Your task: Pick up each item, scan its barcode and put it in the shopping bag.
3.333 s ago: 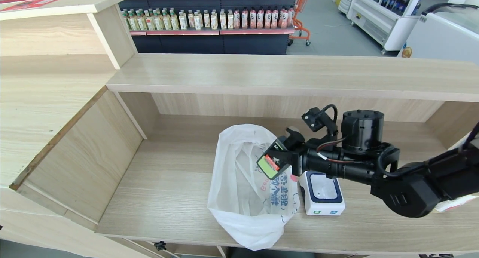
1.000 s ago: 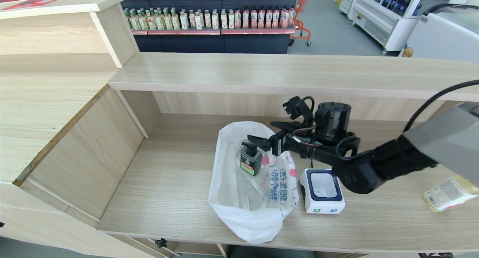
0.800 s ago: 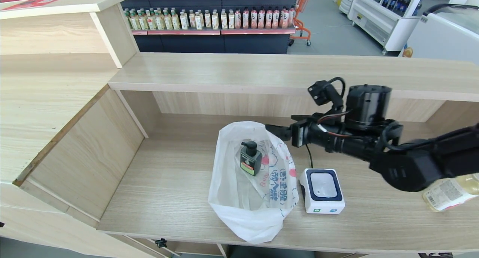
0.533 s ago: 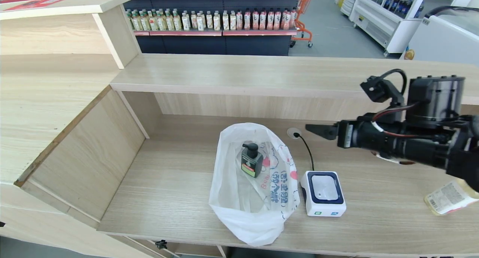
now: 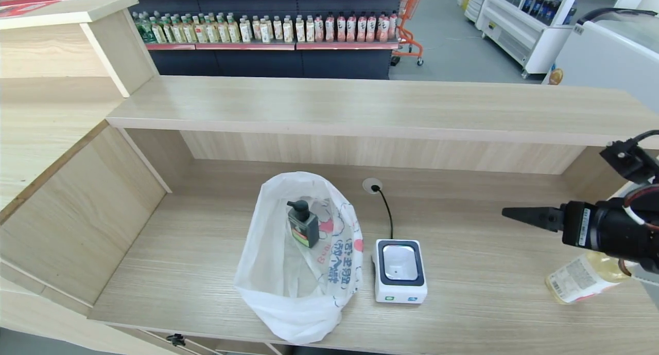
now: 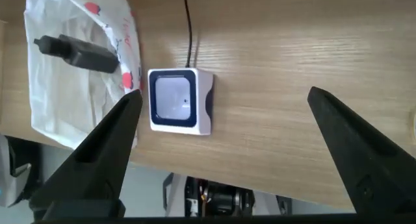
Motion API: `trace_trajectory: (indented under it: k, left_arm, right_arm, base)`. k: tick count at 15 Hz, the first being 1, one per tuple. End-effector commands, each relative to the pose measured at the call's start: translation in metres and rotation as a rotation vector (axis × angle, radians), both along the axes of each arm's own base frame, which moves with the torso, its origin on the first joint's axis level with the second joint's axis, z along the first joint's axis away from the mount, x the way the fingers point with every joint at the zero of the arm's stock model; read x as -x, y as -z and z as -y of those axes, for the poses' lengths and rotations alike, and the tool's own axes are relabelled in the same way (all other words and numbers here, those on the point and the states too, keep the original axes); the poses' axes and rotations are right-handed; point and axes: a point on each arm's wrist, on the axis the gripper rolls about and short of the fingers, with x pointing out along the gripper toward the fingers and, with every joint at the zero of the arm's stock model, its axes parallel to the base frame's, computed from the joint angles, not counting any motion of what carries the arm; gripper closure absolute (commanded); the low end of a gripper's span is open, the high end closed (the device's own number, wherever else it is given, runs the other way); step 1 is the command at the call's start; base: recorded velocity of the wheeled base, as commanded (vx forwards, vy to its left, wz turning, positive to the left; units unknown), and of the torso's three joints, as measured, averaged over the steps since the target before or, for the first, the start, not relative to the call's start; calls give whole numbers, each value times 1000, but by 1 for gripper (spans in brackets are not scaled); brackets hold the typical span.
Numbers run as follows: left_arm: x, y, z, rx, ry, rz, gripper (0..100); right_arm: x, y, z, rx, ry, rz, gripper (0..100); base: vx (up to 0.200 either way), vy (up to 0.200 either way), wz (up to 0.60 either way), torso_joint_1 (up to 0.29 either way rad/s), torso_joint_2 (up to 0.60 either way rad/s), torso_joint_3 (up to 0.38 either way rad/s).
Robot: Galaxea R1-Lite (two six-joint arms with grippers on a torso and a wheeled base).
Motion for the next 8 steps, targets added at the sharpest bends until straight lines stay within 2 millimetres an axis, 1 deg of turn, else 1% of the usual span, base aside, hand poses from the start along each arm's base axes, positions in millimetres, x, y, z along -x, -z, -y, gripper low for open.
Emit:
trace_trajectory:
  k: [1,2,4,6,8]
  left_arm:
    - [0,0,0,0,-1,1,0]
    - [0,0,0,0,-1,1,0]
    - [0,0,0,2,-1,1,0]
    - [0,0,0,2,-1,1,0]
    - [0,0,0,0,-1,1,0]
  right_arm:
    - [29,0,-4,-8,-59,14,0]
    - [38,3,-6,-7,-82,3,0]
    - [50,10,-7,-1,-100,-26,0]
    - [52,14,-6,3,-96,-37,0]
    - [48,16,-2,36,-47,-46,0]
  base:
    - [-200,-200,0,-7,2,7]
    - [-200,-200,0,2,-2,2]
    - [-200,-200,0,12,7,0]
    - [-200,-200,0,-15,-7,0]
    - [-200,-200,0,0,2,5]
